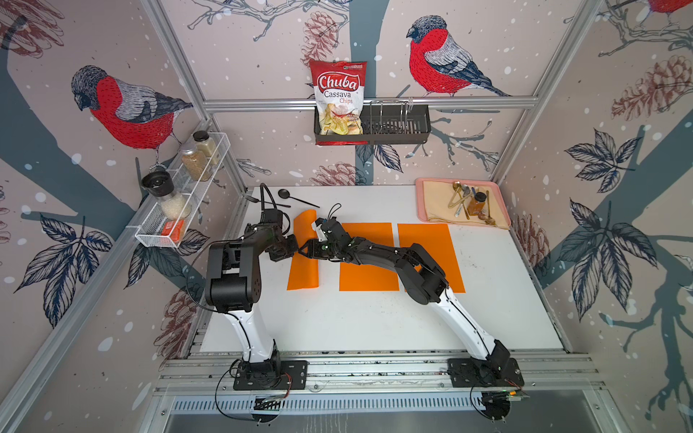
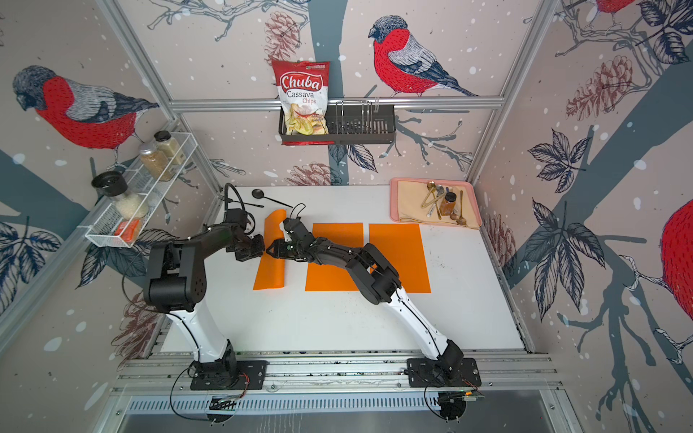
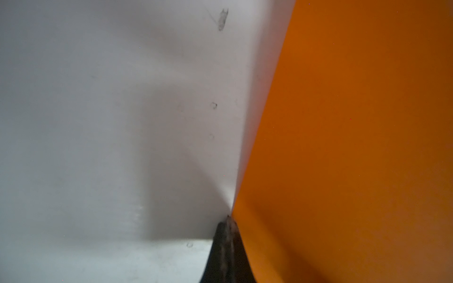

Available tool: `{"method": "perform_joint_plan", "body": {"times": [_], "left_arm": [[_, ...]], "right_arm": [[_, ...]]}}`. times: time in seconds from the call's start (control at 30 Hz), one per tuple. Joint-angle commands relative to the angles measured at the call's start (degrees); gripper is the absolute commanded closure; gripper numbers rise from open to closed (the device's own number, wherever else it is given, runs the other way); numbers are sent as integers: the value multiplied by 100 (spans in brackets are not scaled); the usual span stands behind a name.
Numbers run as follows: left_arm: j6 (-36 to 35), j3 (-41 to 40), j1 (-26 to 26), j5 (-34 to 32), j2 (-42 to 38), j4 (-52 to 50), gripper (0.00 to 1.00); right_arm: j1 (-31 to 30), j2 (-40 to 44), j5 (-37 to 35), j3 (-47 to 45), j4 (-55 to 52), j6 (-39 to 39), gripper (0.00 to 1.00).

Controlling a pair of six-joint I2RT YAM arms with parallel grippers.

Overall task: Fold the rectangular paper in half along the long edge
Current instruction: Pick up the paper from the center of the board.

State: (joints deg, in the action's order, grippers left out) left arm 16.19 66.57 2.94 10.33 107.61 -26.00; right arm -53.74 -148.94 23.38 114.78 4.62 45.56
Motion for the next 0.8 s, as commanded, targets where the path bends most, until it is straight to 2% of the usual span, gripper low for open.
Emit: {"method": "perform_joint_plan", "body": {"times": [0.0,0.43,0.77], "left_arm": [[-38,-12,-18,-22,76,-397,100],[49,7,-19,-257,-3,-424,100],[85,-51,-15,-182,-141,-305,98]], "right_arm": [[-6,-30,171,-185,-899,222,52],[144,278,741,-838,136,658,62],[173,277,908,-837,539,805,67]]}}
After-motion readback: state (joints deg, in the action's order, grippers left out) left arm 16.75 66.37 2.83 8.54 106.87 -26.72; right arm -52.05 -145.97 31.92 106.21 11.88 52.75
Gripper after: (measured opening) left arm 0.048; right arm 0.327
